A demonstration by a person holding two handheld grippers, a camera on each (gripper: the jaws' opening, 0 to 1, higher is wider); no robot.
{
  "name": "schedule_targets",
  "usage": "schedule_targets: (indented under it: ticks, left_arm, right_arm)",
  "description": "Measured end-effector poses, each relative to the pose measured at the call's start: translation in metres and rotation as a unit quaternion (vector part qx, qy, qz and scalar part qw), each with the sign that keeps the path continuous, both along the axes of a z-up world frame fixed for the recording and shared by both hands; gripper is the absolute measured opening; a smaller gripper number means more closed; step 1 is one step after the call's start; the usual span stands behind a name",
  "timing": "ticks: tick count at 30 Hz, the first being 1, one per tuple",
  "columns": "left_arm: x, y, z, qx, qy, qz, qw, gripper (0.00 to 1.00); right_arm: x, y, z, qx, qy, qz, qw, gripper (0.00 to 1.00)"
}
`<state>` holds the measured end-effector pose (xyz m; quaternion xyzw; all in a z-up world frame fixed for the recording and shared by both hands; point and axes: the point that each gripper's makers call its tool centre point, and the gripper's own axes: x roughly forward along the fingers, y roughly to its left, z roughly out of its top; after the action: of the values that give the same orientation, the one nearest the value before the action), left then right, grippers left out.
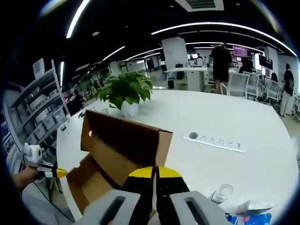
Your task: Operate the shoe box by opening the lid, removing the specified soft item, and placing it in the target area until the item is outside and the box remains undamaged.
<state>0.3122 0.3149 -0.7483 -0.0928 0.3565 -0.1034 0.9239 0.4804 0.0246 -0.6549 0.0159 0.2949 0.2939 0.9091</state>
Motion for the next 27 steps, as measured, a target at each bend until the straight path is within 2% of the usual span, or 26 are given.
schedule_targets:
  ticks: [16, 27]
  left_arm:
    - [-0.002, -0.002, 0.001, -0.009, -0.002, -0.012, 0.9999, 0.0]
    - [-0.003, -0.003, 0.002, -0.007, -0.003, -0.021, 0.9998, 0.0]
  right_arm:
    - [-0.043, -0.002, 0.01, 0.021, -0.026, -0.009, 0.9994, 0.0]
    - [-0.058, -0.003, 0.006, 0.04, -0.033, -0.019, 0.9985, 0.0]
